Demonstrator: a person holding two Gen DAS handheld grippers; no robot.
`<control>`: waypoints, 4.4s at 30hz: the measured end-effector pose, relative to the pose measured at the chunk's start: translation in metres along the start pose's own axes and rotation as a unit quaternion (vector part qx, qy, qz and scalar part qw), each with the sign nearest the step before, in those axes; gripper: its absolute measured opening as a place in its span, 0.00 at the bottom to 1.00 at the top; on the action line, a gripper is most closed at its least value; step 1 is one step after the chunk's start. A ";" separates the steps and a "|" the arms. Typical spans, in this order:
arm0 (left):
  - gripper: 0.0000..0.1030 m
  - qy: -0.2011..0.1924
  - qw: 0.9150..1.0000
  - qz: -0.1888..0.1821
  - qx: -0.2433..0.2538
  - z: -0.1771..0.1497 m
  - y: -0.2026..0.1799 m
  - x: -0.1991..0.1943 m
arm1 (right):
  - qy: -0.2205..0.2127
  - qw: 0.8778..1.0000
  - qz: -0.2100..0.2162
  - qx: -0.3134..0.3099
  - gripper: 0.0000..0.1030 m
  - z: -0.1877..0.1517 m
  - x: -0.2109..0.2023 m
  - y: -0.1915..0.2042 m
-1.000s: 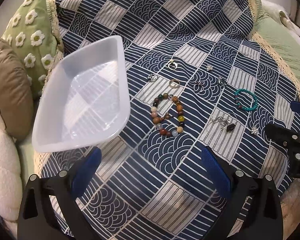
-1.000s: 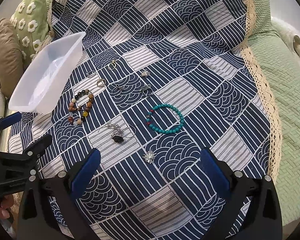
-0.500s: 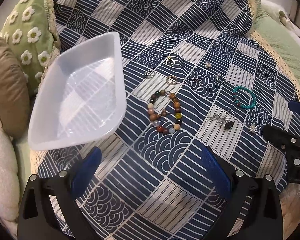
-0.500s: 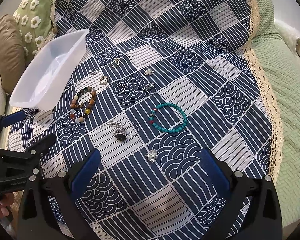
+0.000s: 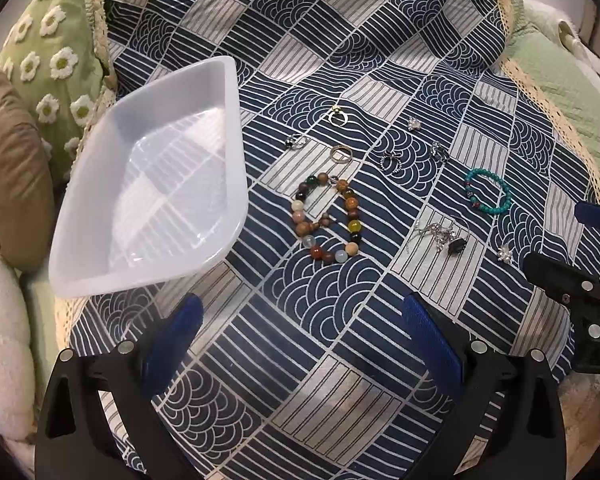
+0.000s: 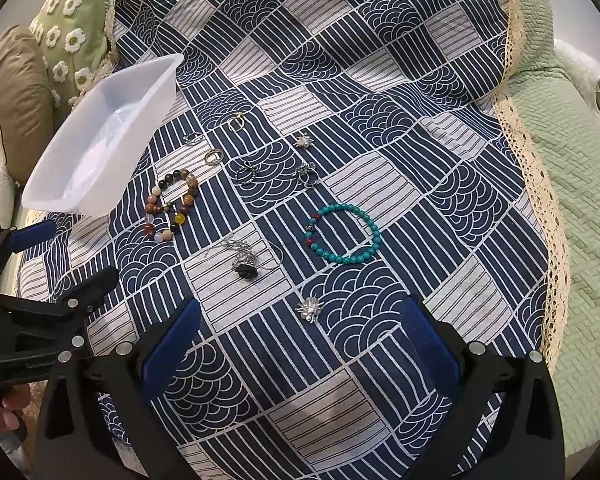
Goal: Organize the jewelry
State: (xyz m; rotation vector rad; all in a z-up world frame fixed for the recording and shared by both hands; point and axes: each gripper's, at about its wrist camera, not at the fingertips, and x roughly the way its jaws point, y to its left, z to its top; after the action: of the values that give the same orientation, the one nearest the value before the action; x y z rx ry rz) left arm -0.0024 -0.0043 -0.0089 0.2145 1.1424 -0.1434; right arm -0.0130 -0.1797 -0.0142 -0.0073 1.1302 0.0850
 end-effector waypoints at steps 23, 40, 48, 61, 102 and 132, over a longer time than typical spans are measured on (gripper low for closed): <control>0.93 0.017 1.000 -0.019 -0.002 -0.001 0.001 0.006 | 0.002 1.000 0.000 0.000 0.95 0.000 0.002 0.000; 0.93 -0.006 0.995 -0.084 -0.050 0.017 0.008 0.006 | 0.031 0.998 0.013 0.055 0.95 0.015 0.022 -0.025; 0.93 -0.003 0.999 -0.020 -0.031 0.035 -0.004 0.012 | 0.018 0.998 -0.035 0.051 0.95 0.035 0.038 -0.041; 0.91 -0.037 0.992 -0.103 -0.066 0.058 -0.009 0.013 | 0.058 0.996 -0.029 0.058 0.73 0.054 0.077 -0.056; 0.51 0.061 0.990 -0.063 -0.108 0.057 -0.002 0.090 | 0.071 0.995 -0.034 0.065 0.68 0.051 0.098 -0.052; 0.09 -0.027 0.990 -0.125 -0.052 0.068 -0.019 0.016 | -0.021 0.993 0.044 0.104 0.07 0.068 0.030 -0.052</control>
State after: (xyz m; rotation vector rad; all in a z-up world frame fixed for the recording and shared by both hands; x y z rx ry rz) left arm 0.0602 -0.0390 0.0016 -0.0251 1.1171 -0.3093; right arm 0.0649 -0.2267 -0.0137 0.2292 1.0920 0.0447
